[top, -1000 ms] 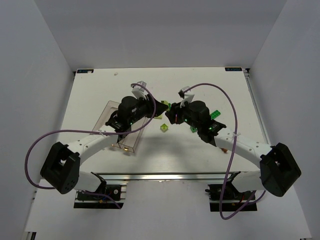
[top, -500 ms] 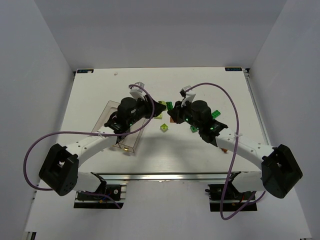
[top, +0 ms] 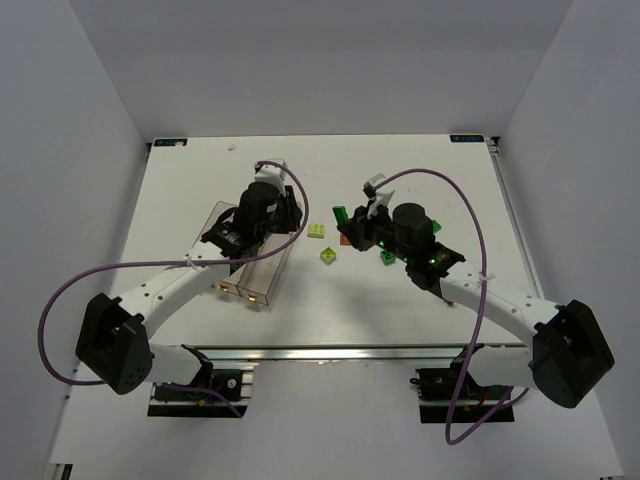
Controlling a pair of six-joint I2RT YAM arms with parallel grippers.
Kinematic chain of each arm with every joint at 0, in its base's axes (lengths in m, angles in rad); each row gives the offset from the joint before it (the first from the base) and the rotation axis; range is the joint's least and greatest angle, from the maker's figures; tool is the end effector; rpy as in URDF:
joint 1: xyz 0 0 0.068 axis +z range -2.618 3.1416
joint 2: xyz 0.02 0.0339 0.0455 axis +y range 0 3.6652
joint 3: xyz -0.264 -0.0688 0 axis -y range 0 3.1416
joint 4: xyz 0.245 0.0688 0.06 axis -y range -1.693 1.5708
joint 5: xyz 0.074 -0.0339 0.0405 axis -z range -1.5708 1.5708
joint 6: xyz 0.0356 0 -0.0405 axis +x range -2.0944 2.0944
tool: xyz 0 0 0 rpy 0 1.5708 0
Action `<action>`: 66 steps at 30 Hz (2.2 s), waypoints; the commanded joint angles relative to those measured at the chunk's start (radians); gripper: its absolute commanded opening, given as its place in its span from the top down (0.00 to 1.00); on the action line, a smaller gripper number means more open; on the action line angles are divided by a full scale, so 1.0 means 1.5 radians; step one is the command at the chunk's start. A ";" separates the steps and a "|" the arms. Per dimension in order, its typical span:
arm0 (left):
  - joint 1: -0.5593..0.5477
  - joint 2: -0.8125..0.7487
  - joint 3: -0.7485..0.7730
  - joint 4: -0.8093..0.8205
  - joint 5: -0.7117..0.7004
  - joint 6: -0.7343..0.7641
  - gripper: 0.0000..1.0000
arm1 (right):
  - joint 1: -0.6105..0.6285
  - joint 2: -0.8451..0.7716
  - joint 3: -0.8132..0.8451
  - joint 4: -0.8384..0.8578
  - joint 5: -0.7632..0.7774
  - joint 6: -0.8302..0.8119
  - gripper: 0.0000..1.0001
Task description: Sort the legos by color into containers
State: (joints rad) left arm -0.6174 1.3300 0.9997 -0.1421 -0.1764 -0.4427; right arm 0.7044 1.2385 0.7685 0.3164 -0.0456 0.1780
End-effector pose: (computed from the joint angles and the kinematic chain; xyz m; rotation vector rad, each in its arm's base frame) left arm 0.2526 -0.1717 0.2976 0.0689 2.0687 -0.4818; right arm 0.2182 0.1876 0.2888 -0.4949 1.7036 0.6857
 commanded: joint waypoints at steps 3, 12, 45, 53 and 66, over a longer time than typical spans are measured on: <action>0.001 0.052 0.050 -0.151 -0.114 0.108 1.00 | -0.001 -0.010 0.017 0.002 -0.065 -0.031 1.00; 0.001 0.169 0.077 -0.206 -0.176 0.163 1.00 | 0.000 -0.013 0.017 0.001 -0.096 -0.039 1.00; -0.002 0.093 0.062 -0.197 -0.189 0.156 0.36 | -0.008 0.014 0.017 -0.005 -0.111 -0.038 1.00; 0.000 -0.114 0.025 -0.098 -0.185 0.150 0.33 | -0.008 0.064 0.044 -0.034 -0.219 -0.107 1.00; 0.008 -0.440 -0.168 0.152 -0.135 0.138 0.16 | 0.060 0.438 0.493 -0.277 -0.341 -0.370 1.00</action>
State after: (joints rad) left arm -0.6113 0.6655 0.7834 0.0364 -0.3923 -0.2260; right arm 0.7742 1.8427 1.3758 -0.0650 -0.4824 -0.2707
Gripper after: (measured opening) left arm 0.839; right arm 0.238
